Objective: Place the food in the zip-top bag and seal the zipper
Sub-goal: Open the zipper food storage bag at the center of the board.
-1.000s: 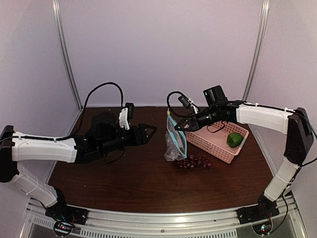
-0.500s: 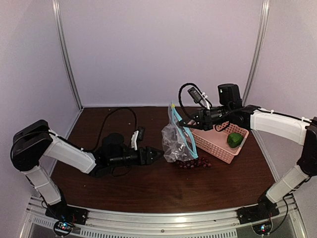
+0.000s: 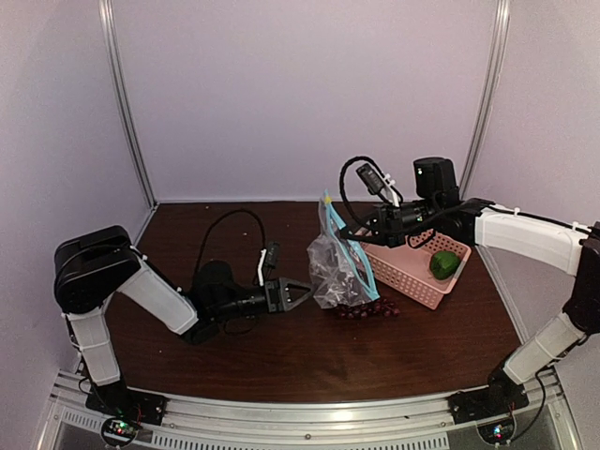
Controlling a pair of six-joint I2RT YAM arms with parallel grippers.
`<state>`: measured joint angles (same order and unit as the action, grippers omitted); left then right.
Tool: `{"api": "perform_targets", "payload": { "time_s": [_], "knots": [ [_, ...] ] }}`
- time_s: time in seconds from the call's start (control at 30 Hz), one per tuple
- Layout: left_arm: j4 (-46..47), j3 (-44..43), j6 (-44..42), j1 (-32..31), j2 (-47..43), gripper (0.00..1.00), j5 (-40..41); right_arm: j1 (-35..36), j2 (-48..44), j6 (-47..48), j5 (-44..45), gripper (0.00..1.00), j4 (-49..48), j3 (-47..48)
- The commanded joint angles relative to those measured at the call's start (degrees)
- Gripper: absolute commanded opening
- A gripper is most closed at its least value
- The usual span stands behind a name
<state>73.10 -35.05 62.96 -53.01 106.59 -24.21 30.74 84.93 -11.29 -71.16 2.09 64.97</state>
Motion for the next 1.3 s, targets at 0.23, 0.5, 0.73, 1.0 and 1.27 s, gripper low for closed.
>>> {"api": "perform_targets", "payload": {
  "time_s": [0.23, 0.5, 0.73, 1.0, 1.27],
  "knots": [
    [18.67, -4.14, 2.23, 0.72, 3.19, 0.37, -1.95, -0.64, -1.26, 0.97, -1.68, 0.0, 0.09, -1.03],
    [22.74, -5.92, 4.02, 0.87, 5.1, 0.17, -2.39, -0.68, -1.4, -0.13, -2.22, 0.0, -1.22, -1.87],
    [23.62, 0.4, 4.05, 2.18, 1.64, 0.0, 1.47, -3.69, -1.69, 7.72, 8.03, 0.0, 10.29, 0.34],
    [17.74, 6.88, -1.59, 2.83, -4.44, 0.0, 4.75, -4.24, -3.52, 16.91, 31.3, 0.0, 21.51, 0.1],
    [4.05, 4.69, -4.21, 3.09, -7.84, 0.2, 10.18, -1.88, -3.09, 17.19, 41.18, 0.0, 22.98, 1.07]
  ]
}}
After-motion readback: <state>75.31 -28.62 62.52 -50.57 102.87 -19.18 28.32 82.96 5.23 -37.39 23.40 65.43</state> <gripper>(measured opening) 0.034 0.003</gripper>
